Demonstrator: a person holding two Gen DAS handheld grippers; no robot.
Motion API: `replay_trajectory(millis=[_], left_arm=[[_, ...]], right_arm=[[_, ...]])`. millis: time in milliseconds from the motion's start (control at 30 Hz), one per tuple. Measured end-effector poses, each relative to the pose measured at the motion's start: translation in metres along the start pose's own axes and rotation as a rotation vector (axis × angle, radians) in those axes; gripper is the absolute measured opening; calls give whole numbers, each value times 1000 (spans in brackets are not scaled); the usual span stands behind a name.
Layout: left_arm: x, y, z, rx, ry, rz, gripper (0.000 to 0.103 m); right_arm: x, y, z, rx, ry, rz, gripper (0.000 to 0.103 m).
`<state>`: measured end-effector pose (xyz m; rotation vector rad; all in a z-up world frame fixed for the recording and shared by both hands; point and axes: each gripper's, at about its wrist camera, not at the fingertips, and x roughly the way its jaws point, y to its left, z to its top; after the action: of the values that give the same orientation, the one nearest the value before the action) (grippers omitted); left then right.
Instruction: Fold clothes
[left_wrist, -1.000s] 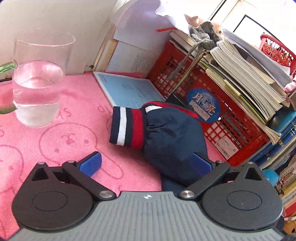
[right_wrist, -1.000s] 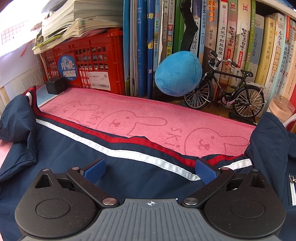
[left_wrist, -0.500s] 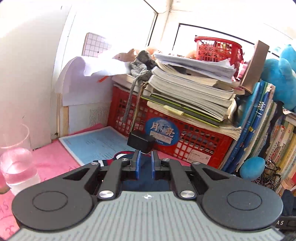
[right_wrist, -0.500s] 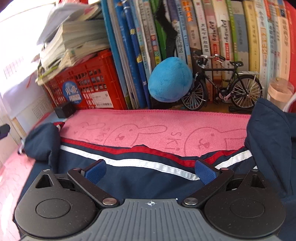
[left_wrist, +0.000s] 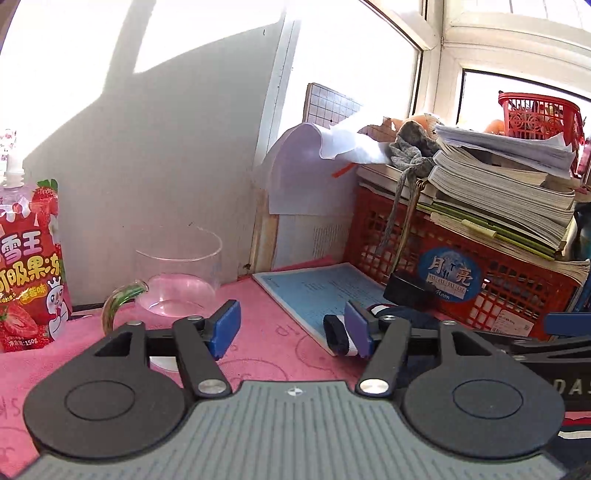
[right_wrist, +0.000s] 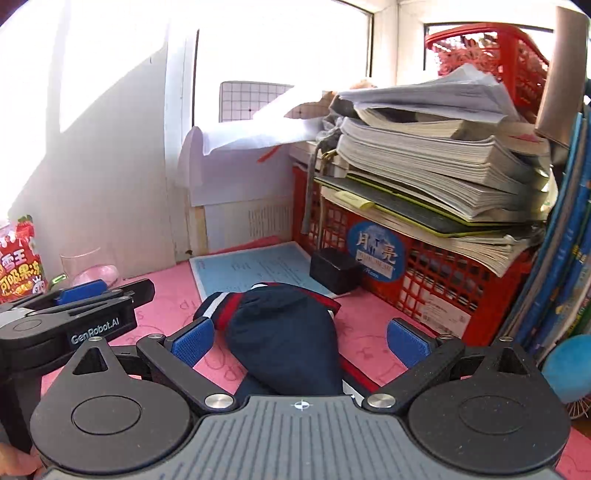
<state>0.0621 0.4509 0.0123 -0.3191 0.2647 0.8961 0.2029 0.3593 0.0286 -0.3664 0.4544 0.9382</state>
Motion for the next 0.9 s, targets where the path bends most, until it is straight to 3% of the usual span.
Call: replay_trajectory(millis=[67,200,300,333,367,400,433,567,633,733,900], left_arm=[[-2,15,7,-63,-3,-4,83],[-9,45,17,-221,-18,-40,84],[-14,43,19,-219,-42,-117,93],[-17,41,19,-210,-56,-138,99],[-20,39,18,-201,-73,-156,102],[-23,37,18,-193,-90,-174,102],[-25,37,18,-193,-104,-192,103],[-28,39,18,-229,-112,-286,103],[-31,39,19,-242,-114,-353,103],[-43,30,17,-181,-147,-506,103],[-107,-6,-10,137,1,-881,103]], right_arm=[[32,8,3,-58,66,-7,99],[62,19,-9,-132,128,30,98],[71,37,-18,-193,109,13,98],[76,43,-19,-210,108,-8,90],[76,40,-17,-171,107,-19,64],[75,34,-14,-118,107,-28,49],[74,29,-10,-66,106,-37,27],[42,-1,3,57,50,-79,22],[13,-22,10,109,13,-102,22],[-28,-54,14,209,-7,-118,21],[-92,-84,13,272,-44,-140,20]])
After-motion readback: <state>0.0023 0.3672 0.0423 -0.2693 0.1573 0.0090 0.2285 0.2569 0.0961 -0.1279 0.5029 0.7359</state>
